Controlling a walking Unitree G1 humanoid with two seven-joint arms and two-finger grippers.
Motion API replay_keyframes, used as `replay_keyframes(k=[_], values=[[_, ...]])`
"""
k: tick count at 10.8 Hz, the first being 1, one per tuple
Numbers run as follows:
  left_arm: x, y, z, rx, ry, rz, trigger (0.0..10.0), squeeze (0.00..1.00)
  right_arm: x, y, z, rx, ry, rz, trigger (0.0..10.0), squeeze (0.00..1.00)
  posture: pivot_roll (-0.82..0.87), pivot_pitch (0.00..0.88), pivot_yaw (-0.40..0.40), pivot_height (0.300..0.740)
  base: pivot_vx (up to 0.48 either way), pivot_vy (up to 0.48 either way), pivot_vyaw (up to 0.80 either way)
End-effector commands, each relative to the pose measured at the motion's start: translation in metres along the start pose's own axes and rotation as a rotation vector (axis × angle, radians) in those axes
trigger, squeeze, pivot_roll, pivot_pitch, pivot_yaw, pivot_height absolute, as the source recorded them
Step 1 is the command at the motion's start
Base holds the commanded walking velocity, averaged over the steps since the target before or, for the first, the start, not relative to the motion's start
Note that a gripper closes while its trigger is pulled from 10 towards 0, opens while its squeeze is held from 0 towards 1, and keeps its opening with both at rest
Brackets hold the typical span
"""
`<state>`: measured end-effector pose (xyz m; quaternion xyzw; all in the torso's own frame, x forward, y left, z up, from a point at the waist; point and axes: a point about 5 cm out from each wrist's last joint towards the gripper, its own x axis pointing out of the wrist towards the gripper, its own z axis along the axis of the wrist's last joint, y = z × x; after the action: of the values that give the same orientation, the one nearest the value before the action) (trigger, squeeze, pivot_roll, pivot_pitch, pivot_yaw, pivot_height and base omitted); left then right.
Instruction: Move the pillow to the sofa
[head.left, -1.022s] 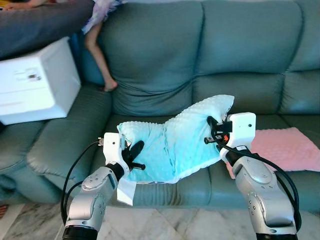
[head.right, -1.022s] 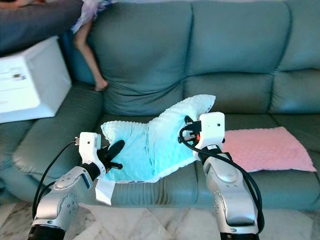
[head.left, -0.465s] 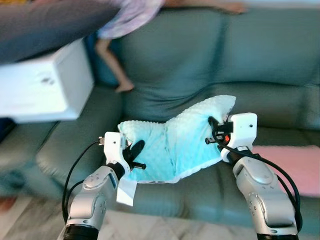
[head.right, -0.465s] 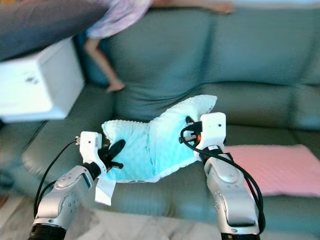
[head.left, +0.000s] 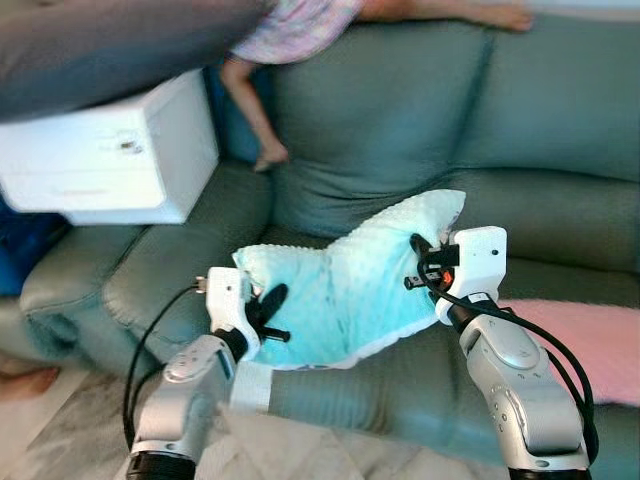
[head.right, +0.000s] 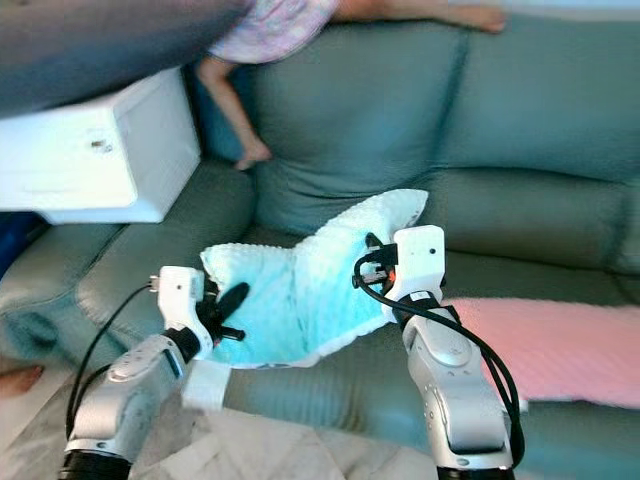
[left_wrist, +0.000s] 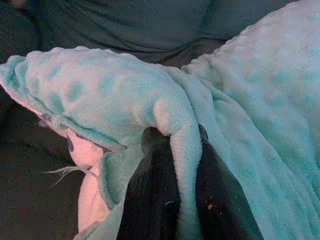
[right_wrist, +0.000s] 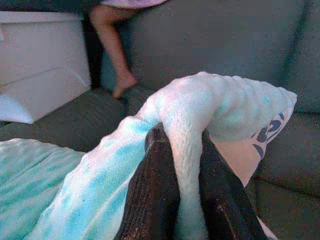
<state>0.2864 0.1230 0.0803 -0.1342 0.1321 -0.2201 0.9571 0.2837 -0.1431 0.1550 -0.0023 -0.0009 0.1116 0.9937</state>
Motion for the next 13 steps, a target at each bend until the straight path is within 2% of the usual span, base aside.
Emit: replay_keyframes(k=[1, 4, 8, 10, 11, 13], values=[[-0.001, 0.003, 0.002, 0.022, -0.005, 0.001, 10.0, 0.0, 0.001, 0.004, 0.005, 0.005, -0.031, 0.003, 10.0, 0.0, -0.24, 0.06, 0.05, 0.74, 0.0, 0.0, 0.0], [0.012, 0.014, 0.005, 0.035, -0.011, 0.03, 10.0, 0.0, 0.002, 0.002, 0.001, 0.015, -0.03, -0.051, 10.0, 0.0, -0.23, 0.13, 0.069, 0.74, 0.0, 0.0, 0.0], [0.035, 0.011, 0.019, 0.067, -0.023, -0.006, 10.0, 0.0, -0.013, -0.003, -0.006, 0.033, 0.0, -0.1, 10.0, 0.0, -0.26, 0.236, 0.087, 0.74, 0.0, 0.0, -0.16], [0.048, 0.007, 0.027, 0.088, -0.045, -0.04, 10.0, 0.0, -0.021, 0.003, -0.012, 0.041, 0.019, -0.1, 10.0, 0.0, -0.27, 0.28, 0.085, 0.74, 0.0, 0.0, 0.0], [0.054, 0.007, 0.027, 0.099, -0.037, -0.025, 10.0, 0.0, -0.02, 0.001, -0.017, 0.039, 0.037, -0.129, 10.0, 0.0, -0.27, 0.303, 0.086, 0.74, 0.0, 0.0, 0.0], [0.057, 0.014, 0.024, 0.116, -0.037, 0.037, 10.0, 0.0, -0.016, -0.008, -0.028, 0.032, 0.077, -0.153, 10.0, 0.0, -0.28, 0.331, 0.086, 0.74, 0.0, 0.0, 0.0]])
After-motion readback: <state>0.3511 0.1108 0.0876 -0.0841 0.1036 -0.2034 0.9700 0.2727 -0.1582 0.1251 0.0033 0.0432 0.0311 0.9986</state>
